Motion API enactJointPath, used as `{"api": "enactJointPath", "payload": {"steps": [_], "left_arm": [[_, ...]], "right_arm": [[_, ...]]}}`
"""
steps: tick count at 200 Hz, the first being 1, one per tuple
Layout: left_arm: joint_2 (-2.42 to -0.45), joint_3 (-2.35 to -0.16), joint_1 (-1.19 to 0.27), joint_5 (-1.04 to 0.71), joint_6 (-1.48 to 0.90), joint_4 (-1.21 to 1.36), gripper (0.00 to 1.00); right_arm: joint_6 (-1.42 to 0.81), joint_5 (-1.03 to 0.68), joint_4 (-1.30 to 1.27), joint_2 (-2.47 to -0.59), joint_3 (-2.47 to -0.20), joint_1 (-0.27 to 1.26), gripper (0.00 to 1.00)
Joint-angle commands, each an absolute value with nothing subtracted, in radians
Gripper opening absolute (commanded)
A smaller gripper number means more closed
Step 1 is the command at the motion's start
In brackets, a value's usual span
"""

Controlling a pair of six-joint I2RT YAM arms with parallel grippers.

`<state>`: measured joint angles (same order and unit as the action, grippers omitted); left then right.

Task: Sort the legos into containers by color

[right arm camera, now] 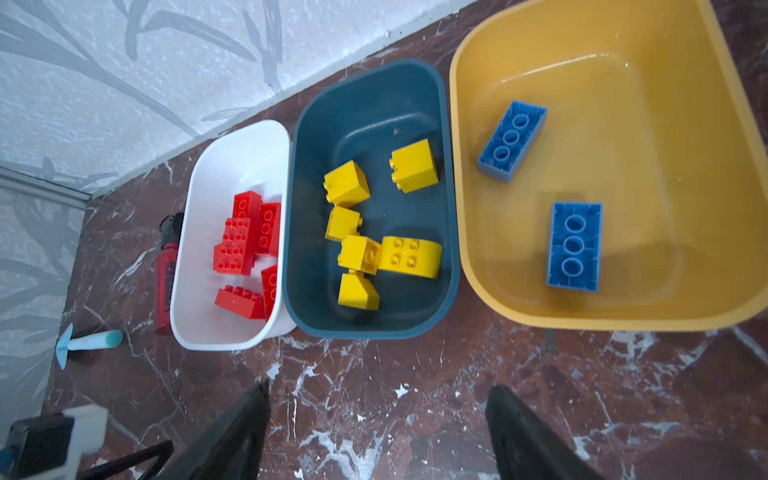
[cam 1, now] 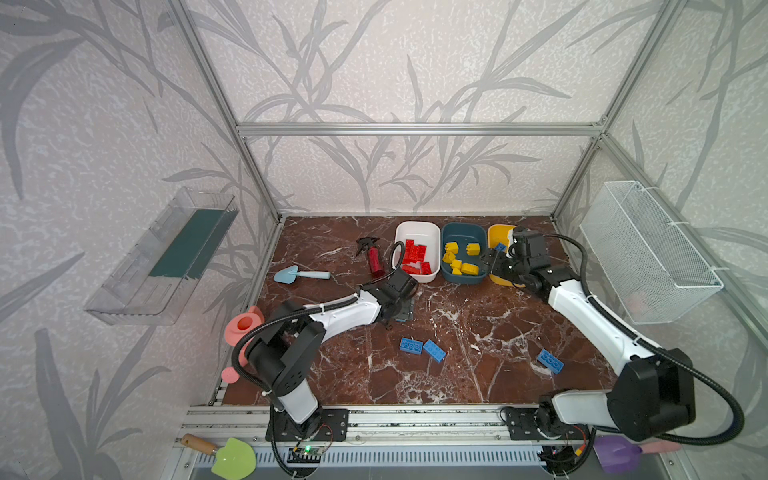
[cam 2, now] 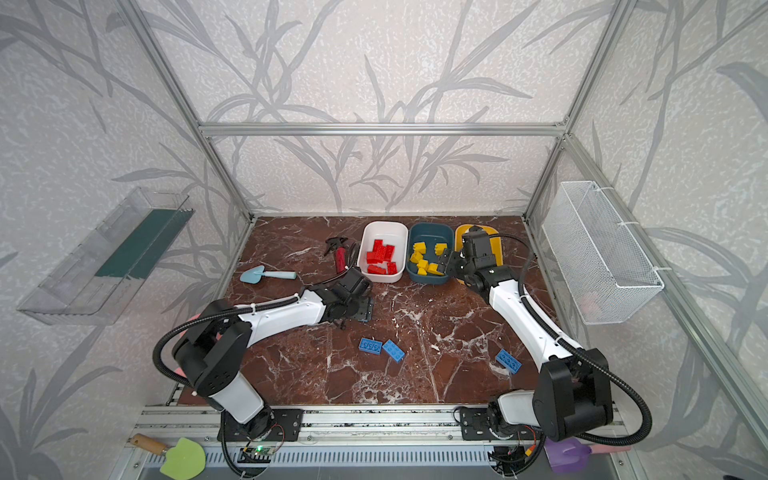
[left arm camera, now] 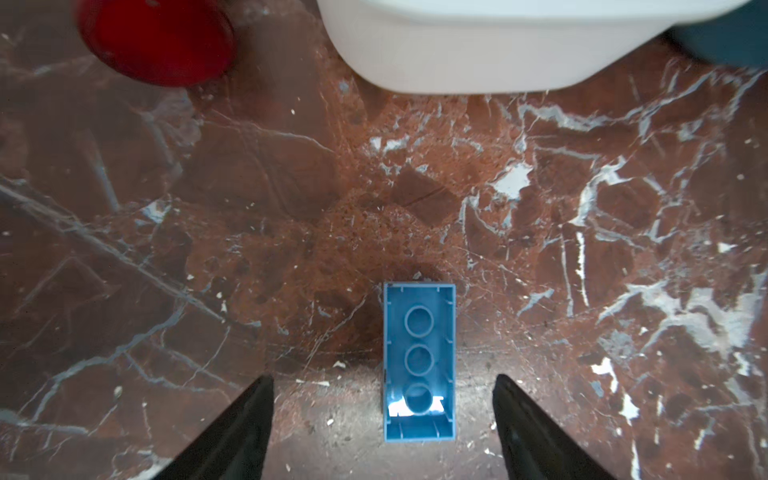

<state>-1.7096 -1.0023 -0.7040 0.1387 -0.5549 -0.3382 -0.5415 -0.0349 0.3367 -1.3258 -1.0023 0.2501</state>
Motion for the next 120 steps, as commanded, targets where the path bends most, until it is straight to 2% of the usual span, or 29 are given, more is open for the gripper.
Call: {"api": "enactJointPath", "payload": {"steps": [1, 30, 67, 120], "left_arm": [[-1.769, -1.033, -0.701, 0.125, -0.587, -0.368, 0.79], [-1.830, -1.055, -0.701, 0.109, -0.583, -0.368, 0.72], [-1.847, -1.054, -0.701, 0.086, -0.598, -0.356, 0.51], [-1.809, -1.046, -0.701, 0.066, -0.597, -0.358, 0.34]], "right_arm": [[-0.543, -0.043, 0.296, -1.261, -0.932, 0.266, 0.82], [-0.545, -0.063, 0.294, -1.196, -0.852, 0.273, 0.82], [-0.529, -0.061, 0.302, -1.159, -0.807, 0.273, 0.81], [-0.528, -0.074, 0.295, -1.152, -0.789, 0.273, 0.80]]}}
